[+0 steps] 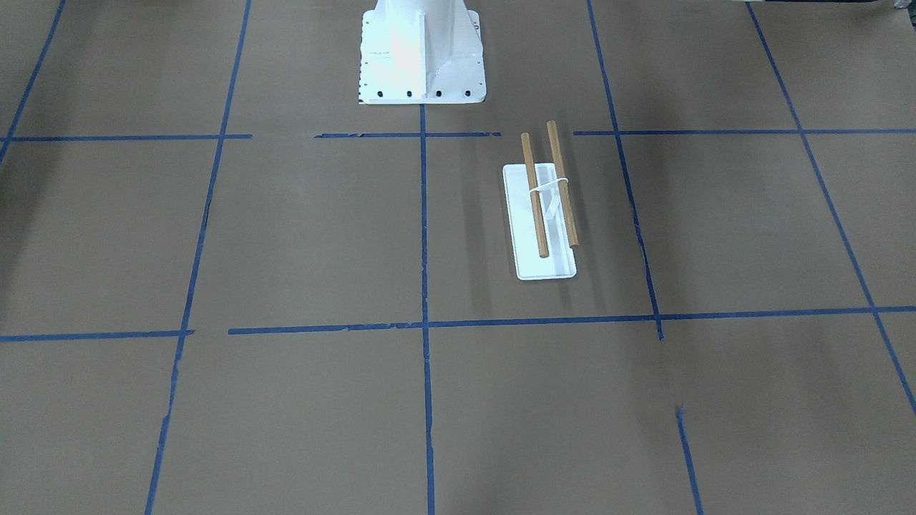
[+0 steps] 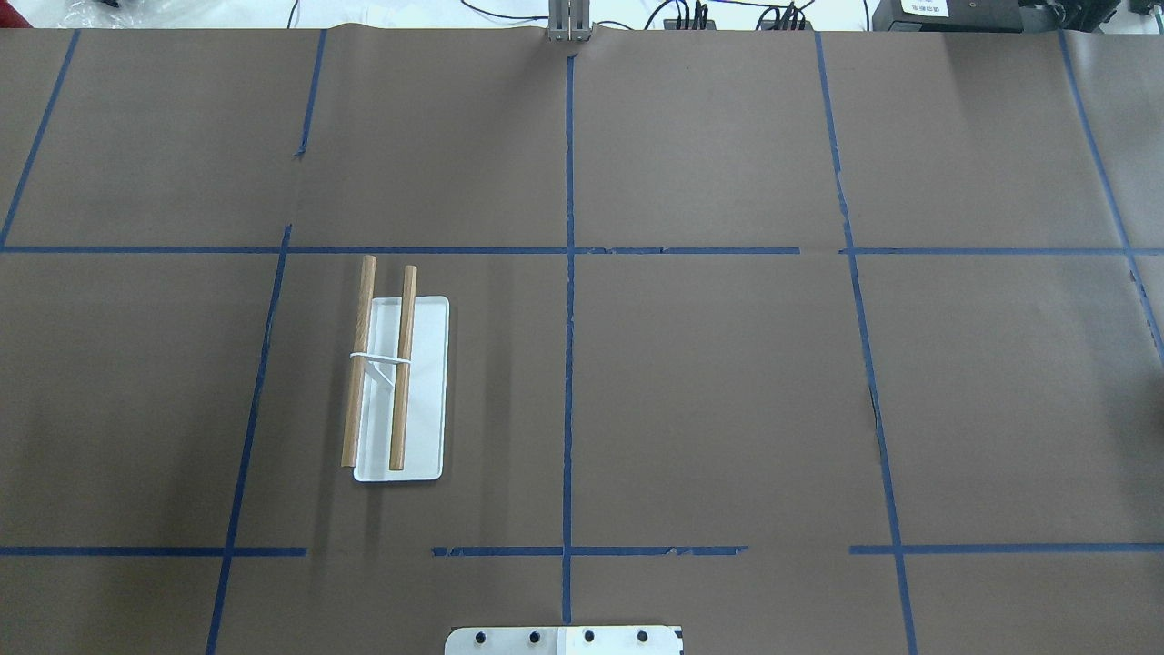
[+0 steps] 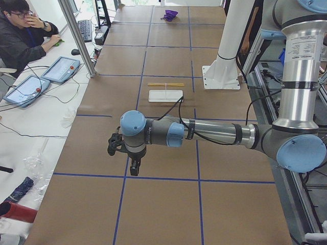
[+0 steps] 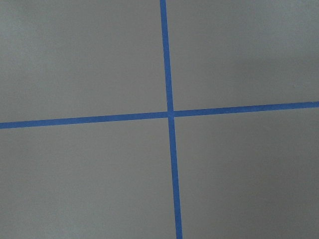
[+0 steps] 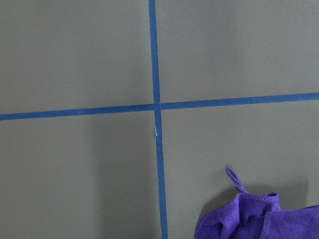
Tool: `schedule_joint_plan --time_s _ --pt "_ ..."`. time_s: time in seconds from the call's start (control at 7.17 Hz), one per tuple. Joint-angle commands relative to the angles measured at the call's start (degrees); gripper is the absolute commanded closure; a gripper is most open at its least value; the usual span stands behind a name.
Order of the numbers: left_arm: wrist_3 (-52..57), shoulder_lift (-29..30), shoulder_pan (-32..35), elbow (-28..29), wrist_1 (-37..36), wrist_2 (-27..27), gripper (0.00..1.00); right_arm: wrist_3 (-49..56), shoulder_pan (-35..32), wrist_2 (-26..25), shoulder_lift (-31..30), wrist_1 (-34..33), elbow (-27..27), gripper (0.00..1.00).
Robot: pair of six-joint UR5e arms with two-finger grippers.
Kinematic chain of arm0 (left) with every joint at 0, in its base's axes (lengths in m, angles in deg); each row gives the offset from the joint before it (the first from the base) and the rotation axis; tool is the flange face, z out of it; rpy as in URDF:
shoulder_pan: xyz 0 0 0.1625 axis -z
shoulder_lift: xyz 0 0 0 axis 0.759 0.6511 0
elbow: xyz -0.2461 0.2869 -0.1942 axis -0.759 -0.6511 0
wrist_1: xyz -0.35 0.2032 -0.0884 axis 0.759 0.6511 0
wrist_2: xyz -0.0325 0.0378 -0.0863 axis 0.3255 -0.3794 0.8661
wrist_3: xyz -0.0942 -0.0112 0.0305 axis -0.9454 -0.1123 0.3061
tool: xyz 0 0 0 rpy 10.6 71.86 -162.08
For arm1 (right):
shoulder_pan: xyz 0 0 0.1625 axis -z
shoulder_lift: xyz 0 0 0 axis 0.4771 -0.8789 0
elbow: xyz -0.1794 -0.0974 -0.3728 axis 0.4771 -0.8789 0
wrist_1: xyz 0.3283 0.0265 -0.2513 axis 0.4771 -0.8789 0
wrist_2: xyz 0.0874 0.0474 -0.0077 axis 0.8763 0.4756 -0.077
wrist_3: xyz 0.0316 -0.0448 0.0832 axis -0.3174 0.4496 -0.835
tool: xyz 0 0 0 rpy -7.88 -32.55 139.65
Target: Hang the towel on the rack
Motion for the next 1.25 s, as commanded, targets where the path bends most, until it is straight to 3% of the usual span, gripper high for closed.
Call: schedule_joint_plan --time_s 0.0,0.42,0.7,0.84,1.12 --pt "0.00 -0.03 0.00 -0.13 0.00 -0.09 0.00 0.08 0.00 -0.22 -0.12 0.22 0.00 0.00" --pt "-0.53 0.15 -0.09 -1.54 0.09 0.09 0.00 0.61 -0.09 -0.56 0.48 0.22 4.19 0.00" --pt "-0.53 0.32 -0.09 -1.54 0.18 0.09 0.00 0.69 3.22 -2.05 -2.66 0.91 2.22 0.00" --pt "-0.61 0.41 -0.09 -1.63 0.09 0.09 0.00 0.79 3.34 -3.98 -6.33 10.15 0.11 0.00" --pt "-0.62 0.41 -0.09 -1.71 0.09 0.18 0.00 1.66 3.25 -5.67 -6.80 28.97 -13.98 0.00"
